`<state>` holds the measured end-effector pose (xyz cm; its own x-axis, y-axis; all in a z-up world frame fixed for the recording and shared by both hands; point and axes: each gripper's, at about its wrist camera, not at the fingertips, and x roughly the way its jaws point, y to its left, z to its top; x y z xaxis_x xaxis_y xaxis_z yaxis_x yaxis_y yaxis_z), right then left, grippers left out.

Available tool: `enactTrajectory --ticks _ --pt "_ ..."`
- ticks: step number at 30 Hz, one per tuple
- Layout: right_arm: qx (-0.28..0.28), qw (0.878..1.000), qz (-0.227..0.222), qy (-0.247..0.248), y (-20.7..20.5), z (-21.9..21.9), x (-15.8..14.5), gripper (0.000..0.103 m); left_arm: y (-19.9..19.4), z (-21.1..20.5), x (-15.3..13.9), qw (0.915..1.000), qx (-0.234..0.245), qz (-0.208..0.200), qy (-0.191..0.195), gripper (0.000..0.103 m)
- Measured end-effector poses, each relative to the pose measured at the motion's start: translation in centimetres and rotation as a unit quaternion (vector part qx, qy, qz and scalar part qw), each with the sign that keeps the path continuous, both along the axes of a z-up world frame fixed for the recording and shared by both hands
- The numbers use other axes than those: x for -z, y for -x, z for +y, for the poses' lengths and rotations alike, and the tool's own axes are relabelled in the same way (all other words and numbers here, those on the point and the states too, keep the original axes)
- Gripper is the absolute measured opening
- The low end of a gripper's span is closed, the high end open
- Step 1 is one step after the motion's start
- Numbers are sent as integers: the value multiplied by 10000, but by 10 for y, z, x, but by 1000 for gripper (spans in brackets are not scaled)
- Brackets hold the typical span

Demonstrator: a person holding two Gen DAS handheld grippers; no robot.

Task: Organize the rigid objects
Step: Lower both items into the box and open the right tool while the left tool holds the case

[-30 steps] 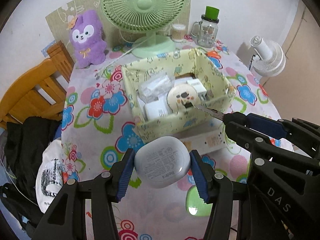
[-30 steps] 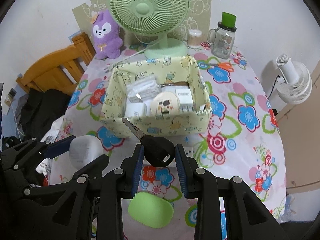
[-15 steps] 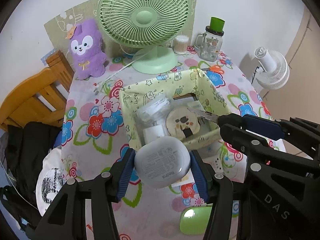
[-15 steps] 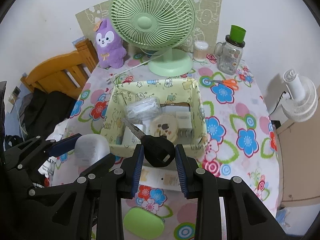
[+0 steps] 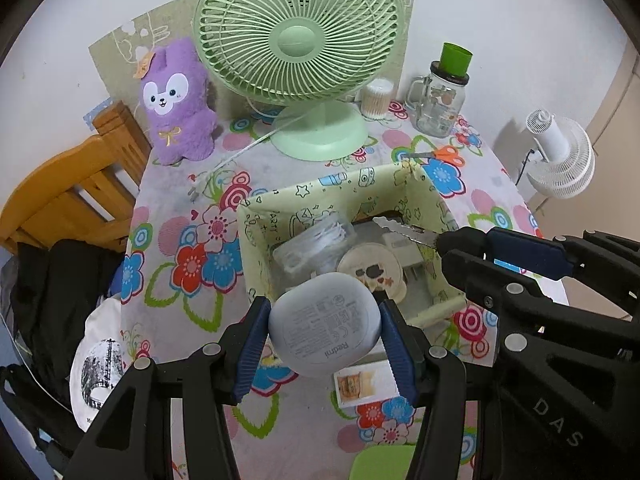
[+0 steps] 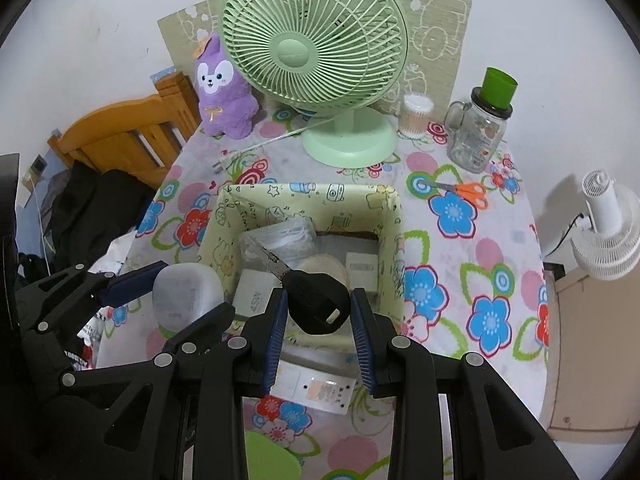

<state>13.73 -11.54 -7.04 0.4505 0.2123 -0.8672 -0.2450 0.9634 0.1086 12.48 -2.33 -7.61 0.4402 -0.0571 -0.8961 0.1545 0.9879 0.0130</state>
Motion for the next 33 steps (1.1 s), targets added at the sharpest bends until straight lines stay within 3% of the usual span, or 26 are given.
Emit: enactTrajectory --ticks 12,33 --pt "-220 9997 95 10 -42 -9 11 35 -33 -3 12 9998 -205 78 44 57" --pt "-663 9961 588 9 -102 -8 67 35 -73 -15 56 9980 -449 453 -10 57"
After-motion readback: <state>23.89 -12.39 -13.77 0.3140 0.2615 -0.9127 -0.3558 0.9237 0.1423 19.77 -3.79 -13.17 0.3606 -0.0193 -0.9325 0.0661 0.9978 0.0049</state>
